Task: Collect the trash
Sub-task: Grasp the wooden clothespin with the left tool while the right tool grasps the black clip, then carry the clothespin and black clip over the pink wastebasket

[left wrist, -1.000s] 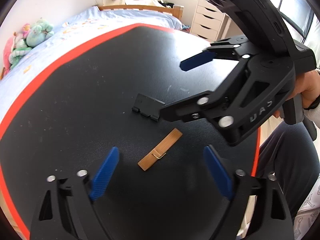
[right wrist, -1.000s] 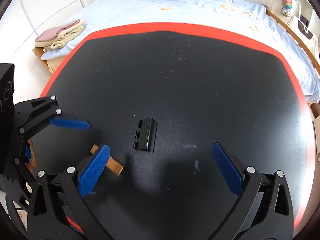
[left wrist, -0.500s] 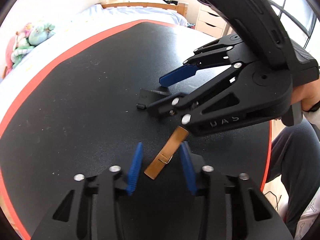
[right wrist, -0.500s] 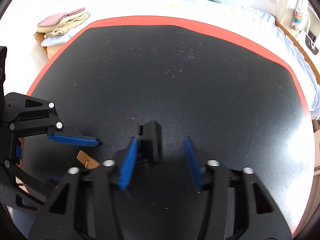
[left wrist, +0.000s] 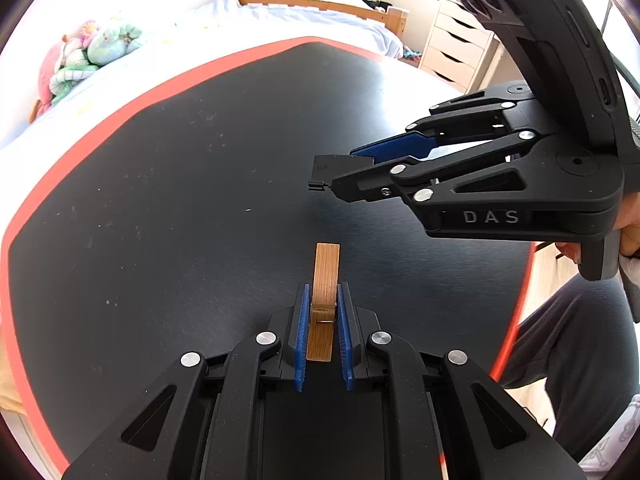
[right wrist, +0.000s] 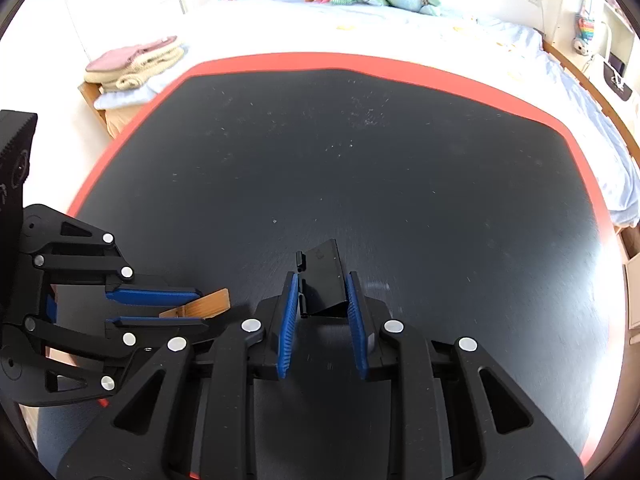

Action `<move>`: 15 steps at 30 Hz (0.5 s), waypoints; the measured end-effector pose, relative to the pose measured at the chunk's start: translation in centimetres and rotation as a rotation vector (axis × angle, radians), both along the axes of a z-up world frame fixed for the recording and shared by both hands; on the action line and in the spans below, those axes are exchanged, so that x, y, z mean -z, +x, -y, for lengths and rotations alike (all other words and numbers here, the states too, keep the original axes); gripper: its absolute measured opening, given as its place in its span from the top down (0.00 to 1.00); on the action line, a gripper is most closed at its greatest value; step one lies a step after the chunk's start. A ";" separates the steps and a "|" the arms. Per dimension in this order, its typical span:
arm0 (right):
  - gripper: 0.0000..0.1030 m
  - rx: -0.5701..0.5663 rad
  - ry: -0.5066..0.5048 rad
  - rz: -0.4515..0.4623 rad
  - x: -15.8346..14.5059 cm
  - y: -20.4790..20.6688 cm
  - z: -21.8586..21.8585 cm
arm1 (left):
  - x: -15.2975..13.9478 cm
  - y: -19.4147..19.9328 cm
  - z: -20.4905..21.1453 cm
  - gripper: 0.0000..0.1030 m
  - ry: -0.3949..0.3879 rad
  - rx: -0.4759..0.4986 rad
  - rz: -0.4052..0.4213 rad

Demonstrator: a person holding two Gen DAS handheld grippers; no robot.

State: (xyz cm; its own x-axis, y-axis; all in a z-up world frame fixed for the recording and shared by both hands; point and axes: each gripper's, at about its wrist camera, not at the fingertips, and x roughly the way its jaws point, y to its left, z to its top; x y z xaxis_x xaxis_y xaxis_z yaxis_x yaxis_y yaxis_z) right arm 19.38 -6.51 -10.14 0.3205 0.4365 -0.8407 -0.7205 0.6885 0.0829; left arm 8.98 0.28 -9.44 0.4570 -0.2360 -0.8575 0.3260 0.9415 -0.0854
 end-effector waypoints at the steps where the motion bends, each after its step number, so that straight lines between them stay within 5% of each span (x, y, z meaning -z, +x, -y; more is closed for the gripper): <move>1: 0.77 0.002 0.005 0.007 -0.4 -0.5 0.5 | -0.4 -0.3 0.3 0.87 0.001 -0.005 0.004; 15: 0.77 0.015 0.097 0.059 -5.4 -9.9 7.8 | -5.7 -7.0 3.1 0.87 -0.010 -0.058 0.073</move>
